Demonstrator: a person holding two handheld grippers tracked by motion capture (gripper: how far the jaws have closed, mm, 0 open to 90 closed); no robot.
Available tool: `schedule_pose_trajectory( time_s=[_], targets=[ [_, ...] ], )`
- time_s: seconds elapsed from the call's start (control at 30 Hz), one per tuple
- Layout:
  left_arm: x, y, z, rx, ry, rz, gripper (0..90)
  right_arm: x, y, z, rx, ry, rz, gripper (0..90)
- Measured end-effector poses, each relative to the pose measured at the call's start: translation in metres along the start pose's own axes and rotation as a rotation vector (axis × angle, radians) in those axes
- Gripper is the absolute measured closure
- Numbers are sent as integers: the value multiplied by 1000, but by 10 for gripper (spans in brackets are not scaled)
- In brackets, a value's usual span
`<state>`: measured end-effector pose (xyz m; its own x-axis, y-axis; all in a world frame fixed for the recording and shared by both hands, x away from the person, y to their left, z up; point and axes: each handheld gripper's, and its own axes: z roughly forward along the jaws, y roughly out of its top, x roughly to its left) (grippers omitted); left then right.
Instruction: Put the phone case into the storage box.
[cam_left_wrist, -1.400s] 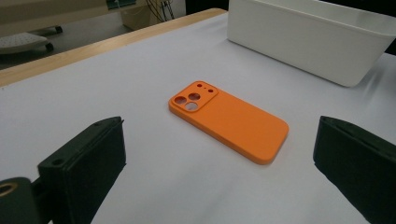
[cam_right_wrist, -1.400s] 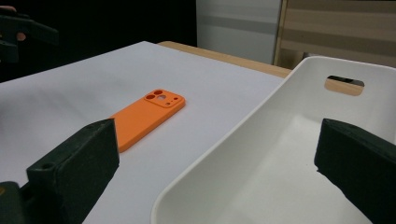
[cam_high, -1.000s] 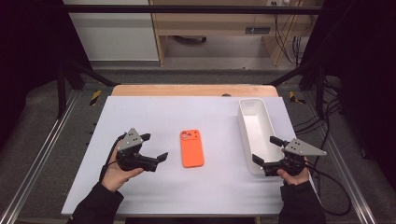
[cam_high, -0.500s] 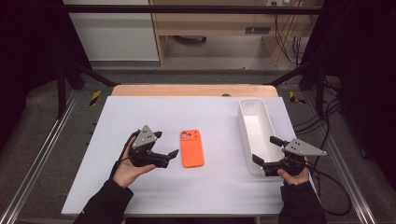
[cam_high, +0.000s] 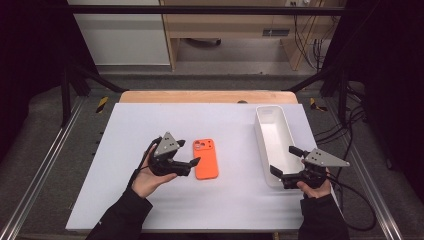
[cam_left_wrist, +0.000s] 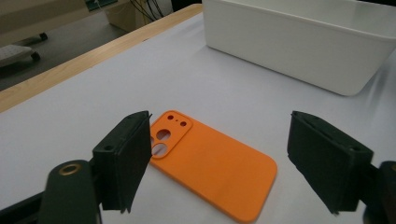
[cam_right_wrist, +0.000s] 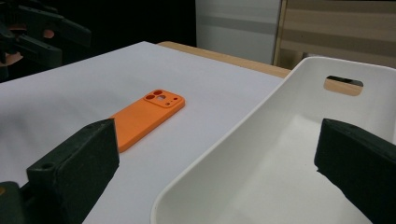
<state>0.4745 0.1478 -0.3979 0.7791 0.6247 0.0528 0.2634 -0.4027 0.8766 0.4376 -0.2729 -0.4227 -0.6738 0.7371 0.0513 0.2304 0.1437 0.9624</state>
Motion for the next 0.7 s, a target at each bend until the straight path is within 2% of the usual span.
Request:
schedule_pose_trajectory(
  time_s=[0.27,0.4,0.7],
  targets=[
    [-6,4,14,25,-10,17,318,0,0,0,0,-1,-1,4],
    [-9,4,20,45,9,25,364,0,0,0,-1,0,0,4],
    [-11,4,33,63,3,6,522,0,0,0,-1,0,-1,4]
  ],
)
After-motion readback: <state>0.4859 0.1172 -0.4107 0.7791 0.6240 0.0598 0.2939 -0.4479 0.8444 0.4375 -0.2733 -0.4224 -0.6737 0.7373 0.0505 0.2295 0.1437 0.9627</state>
